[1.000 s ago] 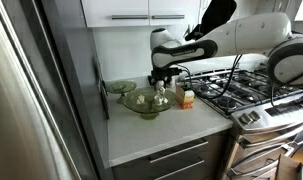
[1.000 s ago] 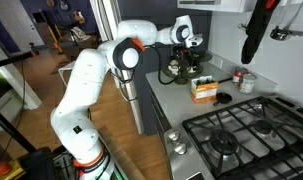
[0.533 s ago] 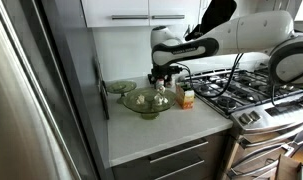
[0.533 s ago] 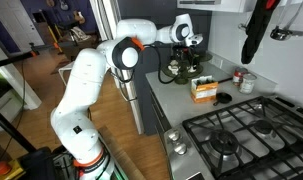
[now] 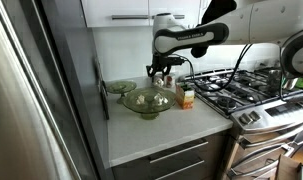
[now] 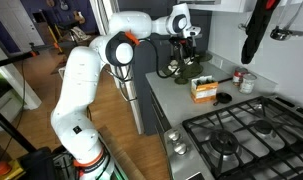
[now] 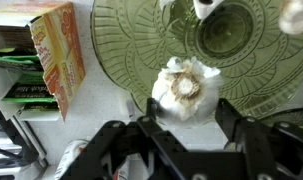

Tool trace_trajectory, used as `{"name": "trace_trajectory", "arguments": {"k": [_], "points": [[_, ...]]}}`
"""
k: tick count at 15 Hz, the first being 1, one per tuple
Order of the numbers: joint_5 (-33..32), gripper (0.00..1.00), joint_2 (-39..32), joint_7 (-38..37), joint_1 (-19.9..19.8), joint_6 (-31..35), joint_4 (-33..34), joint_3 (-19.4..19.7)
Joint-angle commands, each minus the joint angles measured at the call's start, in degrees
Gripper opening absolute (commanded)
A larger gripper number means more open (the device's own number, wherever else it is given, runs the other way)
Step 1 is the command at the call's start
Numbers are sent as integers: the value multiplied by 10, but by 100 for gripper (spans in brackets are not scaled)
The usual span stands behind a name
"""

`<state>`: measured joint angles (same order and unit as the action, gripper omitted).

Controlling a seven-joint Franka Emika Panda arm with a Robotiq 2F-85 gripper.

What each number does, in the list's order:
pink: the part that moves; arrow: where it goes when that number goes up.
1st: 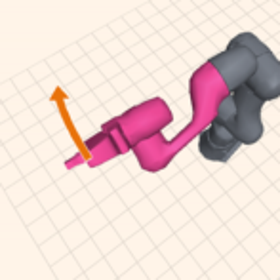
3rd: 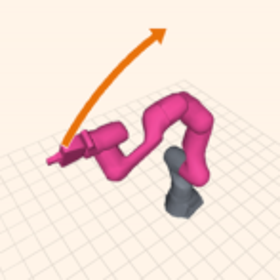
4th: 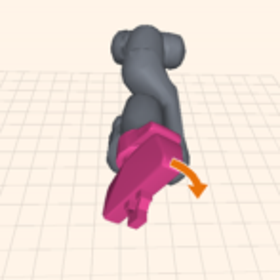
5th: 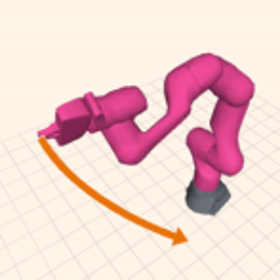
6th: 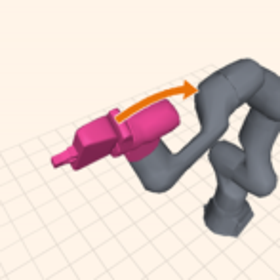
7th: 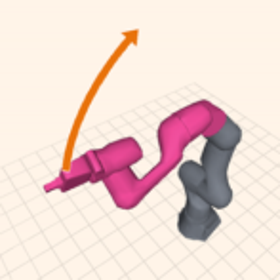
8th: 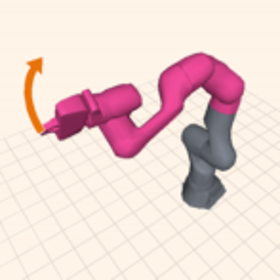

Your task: Swap the bulbs of garlic on the holder

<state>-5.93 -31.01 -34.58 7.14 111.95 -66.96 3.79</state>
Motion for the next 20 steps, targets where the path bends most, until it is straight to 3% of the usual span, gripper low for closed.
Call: {"name": "trace_trajectory", "arguments": {"k": [1, 6, 10, 11, 12, 14, 16, 20], "points": [[53, 37, 41, 70, -19, -5, -51, -32], [84, 37, 60, 143, -23, -54, -79, -48], [74, 37, 63, 137, -17, -63, -84, -37], [71, 48, 61, 131, -16, -60, -83, -34], [72, 86, 59, 125, -16, -46, -81, -32], [75, 83, 53, 102, -15, -16, -75, -28], [78, 97, 43, 98, -12, 6, -65, -32], [73, 100, 15, 114, -4, 8, -49, -38]]}}
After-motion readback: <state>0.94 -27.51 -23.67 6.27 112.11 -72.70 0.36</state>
